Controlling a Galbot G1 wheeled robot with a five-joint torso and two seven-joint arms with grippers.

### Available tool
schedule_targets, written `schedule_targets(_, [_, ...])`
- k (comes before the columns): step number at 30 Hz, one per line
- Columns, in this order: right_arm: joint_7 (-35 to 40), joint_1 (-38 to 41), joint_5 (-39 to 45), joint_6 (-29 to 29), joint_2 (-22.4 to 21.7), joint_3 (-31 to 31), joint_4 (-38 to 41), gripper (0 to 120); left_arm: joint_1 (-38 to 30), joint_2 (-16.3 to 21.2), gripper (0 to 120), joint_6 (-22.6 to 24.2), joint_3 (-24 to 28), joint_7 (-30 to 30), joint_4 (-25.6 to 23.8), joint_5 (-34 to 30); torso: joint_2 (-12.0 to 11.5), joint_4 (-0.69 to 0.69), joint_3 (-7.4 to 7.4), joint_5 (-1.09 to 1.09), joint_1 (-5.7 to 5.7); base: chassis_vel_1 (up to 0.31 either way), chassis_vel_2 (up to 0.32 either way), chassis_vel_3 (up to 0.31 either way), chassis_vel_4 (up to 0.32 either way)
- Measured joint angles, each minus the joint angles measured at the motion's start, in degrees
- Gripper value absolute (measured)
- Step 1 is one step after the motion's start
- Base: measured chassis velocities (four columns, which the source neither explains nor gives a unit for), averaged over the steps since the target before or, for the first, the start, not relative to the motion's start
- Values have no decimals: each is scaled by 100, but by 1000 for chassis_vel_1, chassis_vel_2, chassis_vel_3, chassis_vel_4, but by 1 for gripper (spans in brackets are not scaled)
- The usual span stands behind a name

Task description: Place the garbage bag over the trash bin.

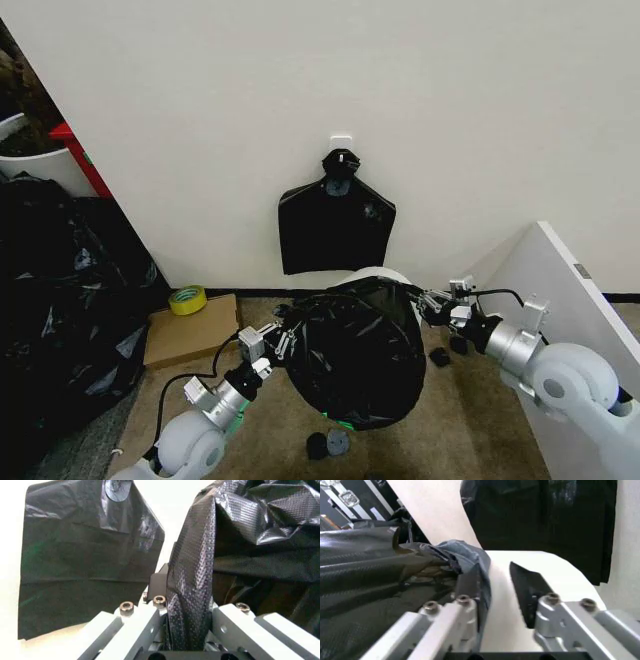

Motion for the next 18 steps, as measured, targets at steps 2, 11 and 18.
schedule_targets(2, [-19, -53, 29, 31, -13, 63, -46, 33, -16, 6, 1, 1, -1, 13, 20, 3, 0, -1, 0, 0, 0, 0, 0, 0, 0])
schedule_targets(11, [-99, -86, 586, 81, 60, 192, -200, 65, 15, -6, 1, -9, -10, 60, 67, 140, 0, 0, 0, 0, 0, 0, 0, 0, 0])
schedule_targets(18, [168, -14, 852, 148, 129, 297, -226, 90, 28, -44, 1, 82, -44, -330, 86, 227, 0, 0, 0, 0, 0, 0, 0, 0, 0])
